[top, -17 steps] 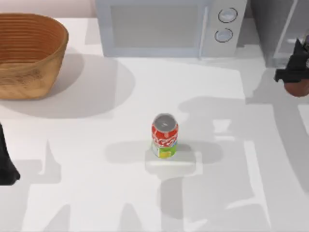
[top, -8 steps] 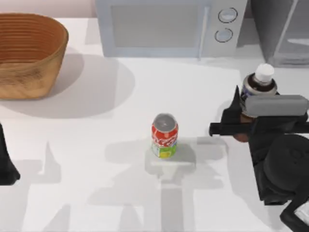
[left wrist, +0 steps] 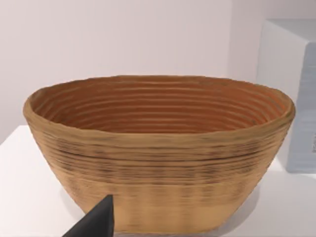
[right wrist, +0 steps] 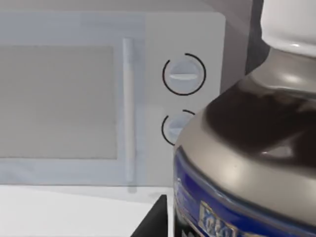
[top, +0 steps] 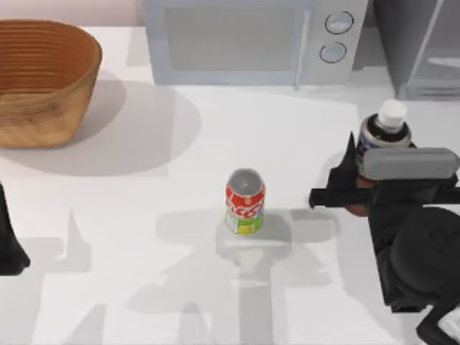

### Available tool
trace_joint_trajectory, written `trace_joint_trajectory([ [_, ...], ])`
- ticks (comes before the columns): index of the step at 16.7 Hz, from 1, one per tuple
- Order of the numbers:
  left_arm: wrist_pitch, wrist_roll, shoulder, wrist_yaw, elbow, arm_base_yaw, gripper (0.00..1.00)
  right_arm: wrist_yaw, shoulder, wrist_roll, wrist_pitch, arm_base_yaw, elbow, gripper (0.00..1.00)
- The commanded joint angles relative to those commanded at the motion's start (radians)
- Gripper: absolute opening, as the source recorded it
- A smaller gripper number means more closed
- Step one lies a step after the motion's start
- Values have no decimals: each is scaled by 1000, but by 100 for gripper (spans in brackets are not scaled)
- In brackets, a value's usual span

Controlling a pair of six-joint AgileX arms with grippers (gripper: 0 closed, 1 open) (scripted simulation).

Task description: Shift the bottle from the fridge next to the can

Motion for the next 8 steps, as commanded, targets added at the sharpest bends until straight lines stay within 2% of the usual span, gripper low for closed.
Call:
trace_joint_trajectory([
  [3, 0, 0, 0, 0, 0, 0, 100, 1, -1, -1, 1, 1, -1, 0],
  [8, 0, 0, 0, 0, 0, 0, 100, 1, -1, -1, 1, 1, -1, 38],
])
